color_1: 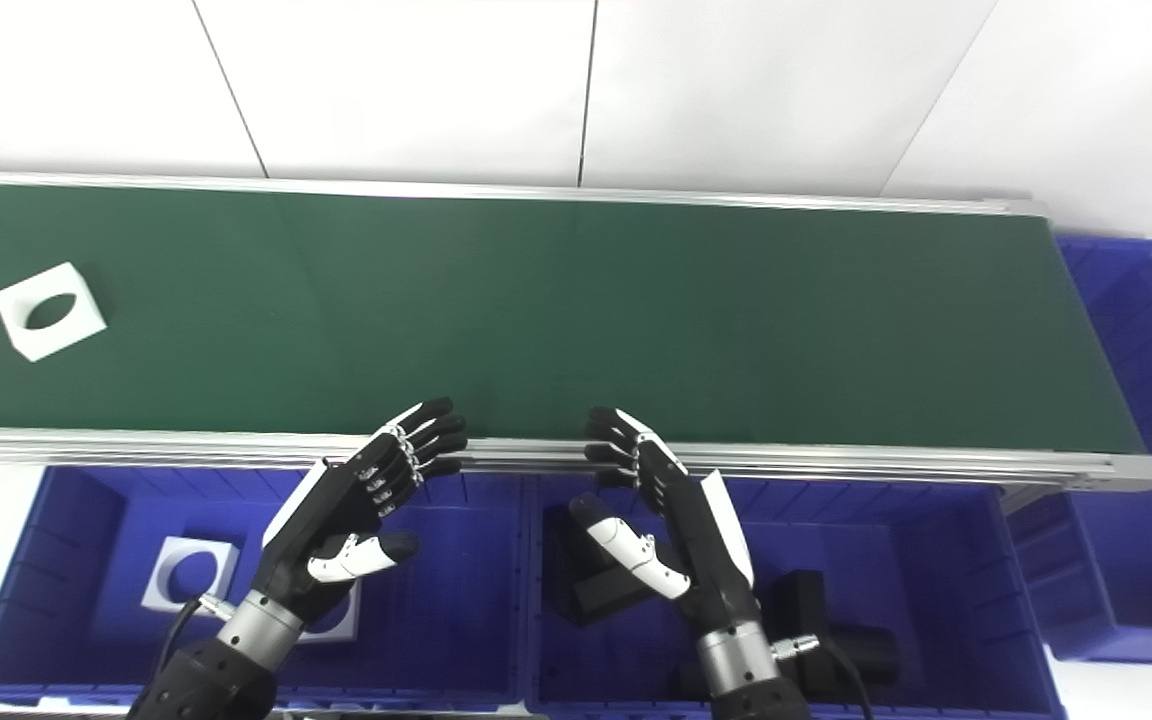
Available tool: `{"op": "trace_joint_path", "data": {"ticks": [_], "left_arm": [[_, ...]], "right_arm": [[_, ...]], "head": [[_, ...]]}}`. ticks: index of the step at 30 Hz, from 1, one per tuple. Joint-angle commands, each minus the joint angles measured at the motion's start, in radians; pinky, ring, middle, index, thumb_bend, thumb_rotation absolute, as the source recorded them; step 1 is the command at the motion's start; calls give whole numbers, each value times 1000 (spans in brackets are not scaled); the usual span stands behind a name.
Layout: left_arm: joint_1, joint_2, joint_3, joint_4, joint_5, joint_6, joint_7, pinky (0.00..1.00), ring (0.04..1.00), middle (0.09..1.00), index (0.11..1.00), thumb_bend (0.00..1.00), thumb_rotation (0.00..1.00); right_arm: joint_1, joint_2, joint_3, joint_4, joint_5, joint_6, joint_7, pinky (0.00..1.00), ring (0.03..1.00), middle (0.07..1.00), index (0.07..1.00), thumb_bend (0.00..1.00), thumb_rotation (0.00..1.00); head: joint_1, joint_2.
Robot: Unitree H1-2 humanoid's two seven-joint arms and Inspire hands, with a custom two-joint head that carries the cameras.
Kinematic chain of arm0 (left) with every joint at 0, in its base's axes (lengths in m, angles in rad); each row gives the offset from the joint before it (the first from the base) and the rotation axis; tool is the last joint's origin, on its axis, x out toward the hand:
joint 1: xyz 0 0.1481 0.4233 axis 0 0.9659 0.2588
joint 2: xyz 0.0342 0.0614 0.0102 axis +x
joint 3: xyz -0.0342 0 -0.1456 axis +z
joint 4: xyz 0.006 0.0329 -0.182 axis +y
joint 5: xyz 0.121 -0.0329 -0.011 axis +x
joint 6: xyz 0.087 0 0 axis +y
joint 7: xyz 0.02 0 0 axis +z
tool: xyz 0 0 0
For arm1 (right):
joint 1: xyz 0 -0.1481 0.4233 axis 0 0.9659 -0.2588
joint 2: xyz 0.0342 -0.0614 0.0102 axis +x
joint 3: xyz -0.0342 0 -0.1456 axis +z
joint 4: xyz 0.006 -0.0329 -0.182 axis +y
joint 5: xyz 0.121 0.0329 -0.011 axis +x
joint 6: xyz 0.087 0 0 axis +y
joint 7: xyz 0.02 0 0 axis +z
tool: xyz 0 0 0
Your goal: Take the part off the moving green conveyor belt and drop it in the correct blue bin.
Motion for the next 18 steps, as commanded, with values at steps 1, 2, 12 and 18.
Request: {"op": "trace_joint_path", "data": {"ticks": [1,2,12,18], "left_arm": [[-16,-16,-6,-8,5,-37,4,835,874,886,900,942,514],[-16,-17,-7,-6,6,-39,5,835,874,886,900,942,513],[-22,-34,-18,19,28,-41,14,847,872,877,894,951,511],[-28,-45,-24,38,35,-45,18,842,870,875,891,976,505]], "right_arm": [[-7,-5,-7,-21,9,-56,6,697,789,826,854,590,686],[-8,-7,-7,-17,9,-60,6,697,789,826,854,589,686],[-17,-18,-11,2,15,-81,8,703,795,831,855,519,655],[-21,-21,-17,23,22,-99,10,700,794,834,857,500,650]], "head": [[1,0],[20,-9],[105,-67],[146,-98]]}}
